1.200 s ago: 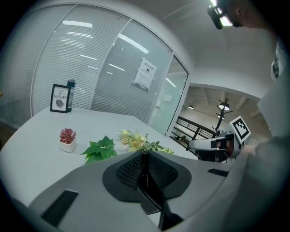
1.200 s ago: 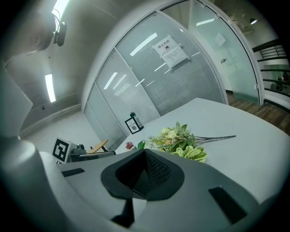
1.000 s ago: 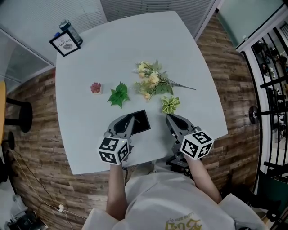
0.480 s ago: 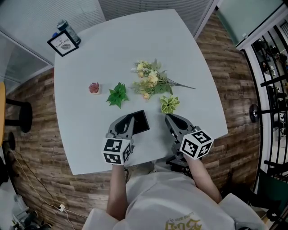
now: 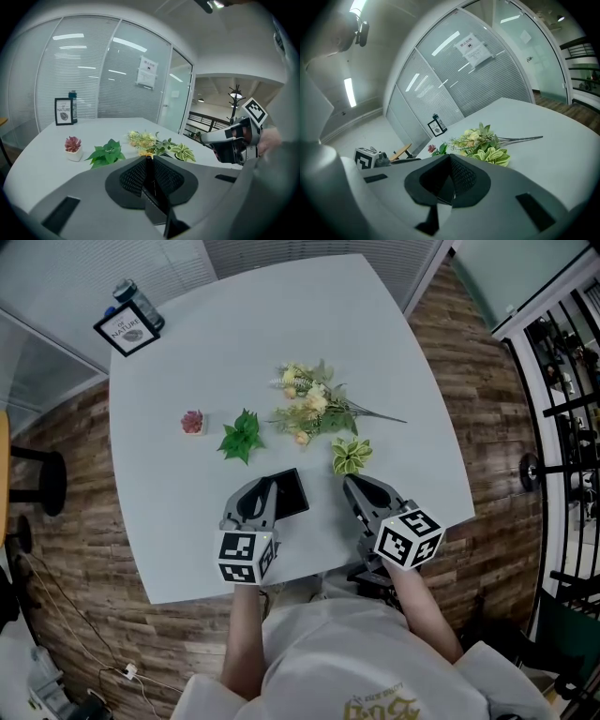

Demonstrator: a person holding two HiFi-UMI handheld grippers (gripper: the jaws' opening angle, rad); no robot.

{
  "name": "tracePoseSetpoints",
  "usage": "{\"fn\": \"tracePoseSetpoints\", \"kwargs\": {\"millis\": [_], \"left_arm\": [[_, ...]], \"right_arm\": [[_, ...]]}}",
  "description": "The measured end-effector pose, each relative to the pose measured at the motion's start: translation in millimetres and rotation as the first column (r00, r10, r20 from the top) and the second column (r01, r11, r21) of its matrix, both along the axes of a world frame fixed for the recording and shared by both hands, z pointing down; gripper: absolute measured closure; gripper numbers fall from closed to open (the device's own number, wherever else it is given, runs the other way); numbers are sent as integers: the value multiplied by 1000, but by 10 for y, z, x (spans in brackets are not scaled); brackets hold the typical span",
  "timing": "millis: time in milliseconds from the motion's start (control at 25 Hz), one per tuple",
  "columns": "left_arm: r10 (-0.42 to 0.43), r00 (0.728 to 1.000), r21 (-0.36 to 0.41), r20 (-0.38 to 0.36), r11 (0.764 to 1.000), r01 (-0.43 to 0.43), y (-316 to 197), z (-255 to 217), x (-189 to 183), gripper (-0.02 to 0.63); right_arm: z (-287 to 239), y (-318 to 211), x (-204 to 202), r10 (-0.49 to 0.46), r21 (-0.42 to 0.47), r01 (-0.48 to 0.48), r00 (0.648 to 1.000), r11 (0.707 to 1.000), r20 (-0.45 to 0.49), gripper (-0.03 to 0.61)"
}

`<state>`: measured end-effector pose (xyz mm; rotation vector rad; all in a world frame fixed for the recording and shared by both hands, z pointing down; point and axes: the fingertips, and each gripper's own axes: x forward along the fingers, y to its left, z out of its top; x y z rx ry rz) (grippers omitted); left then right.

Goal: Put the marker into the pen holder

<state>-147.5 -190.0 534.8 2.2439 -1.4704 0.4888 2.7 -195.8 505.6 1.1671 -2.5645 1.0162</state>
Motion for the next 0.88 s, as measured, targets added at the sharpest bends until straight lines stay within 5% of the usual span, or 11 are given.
{"fn": "tracePoseSetpoints", "kwargs": {"millis": [520, 880], "left_arm": [[21, 972, 15, 233, 1000, -25, 19, 56, 12, 552], [30, 957, 18, 289, 999, -37, 17, 67, 35, 543]], "right_arm": [[50, -1, 91, 8, -2, -8, 1000, 1000, -19, 561], [93, 3, 214, 29, -7, -30, 999, 1000, -20, 561]]}}
